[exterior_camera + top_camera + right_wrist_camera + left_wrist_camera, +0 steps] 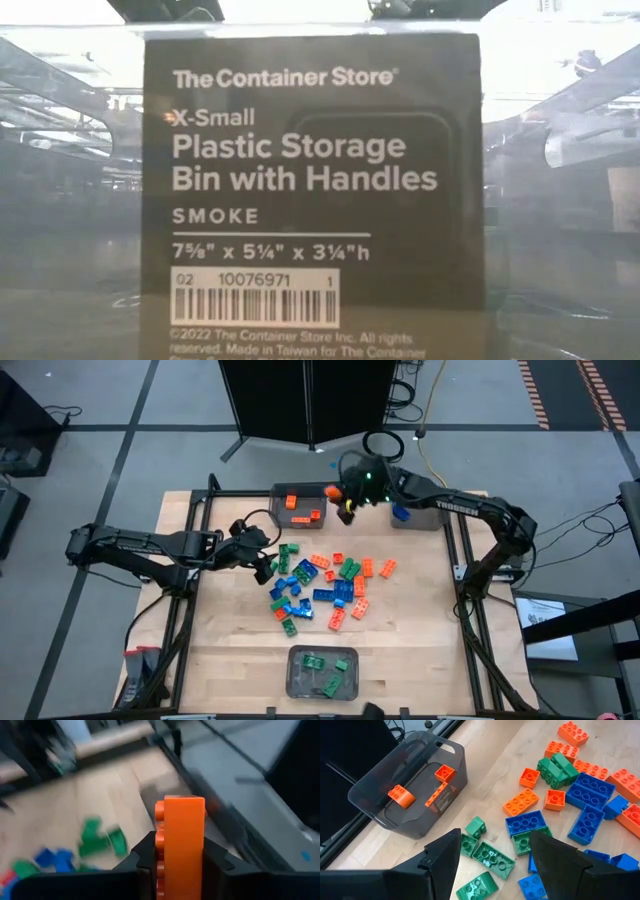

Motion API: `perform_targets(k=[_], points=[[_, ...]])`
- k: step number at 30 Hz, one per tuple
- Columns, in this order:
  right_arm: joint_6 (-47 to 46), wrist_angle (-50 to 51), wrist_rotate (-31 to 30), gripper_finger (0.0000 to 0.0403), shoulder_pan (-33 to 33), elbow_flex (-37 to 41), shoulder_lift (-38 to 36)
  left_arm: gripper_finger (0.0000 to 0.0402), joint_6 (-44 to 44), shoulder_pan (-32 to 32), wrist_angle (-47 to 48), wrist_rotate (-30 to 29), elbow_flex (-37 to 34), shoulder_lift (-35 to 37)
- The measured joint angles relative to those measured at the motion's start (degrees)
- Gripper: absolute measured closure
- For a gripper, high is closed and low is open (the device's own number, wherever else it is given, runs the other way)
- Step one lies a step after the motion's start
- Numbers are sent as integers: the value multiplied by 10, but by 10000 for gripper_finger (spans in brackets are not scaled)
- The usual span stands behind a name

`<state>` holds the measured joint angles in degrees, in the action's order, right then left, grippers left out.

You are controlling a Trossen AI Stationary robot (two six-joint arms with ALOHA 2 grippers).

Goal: Sort blocks
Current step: Put the orange game piece into the top left black bin

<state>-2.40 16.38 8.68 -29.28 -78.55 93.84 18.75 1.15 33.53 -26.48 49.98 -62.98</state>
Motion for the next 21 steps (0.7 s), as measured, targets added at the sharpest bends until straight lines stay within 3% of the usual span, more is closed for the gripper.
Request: perform_targets(k=[8,21], points=[[-93,-181,112,330,-27,-46,87,162,1,0,0,-1,0,0],[-211,-165,125,330,-47,-105,223,162,1,-1,0,-10,0,0]])
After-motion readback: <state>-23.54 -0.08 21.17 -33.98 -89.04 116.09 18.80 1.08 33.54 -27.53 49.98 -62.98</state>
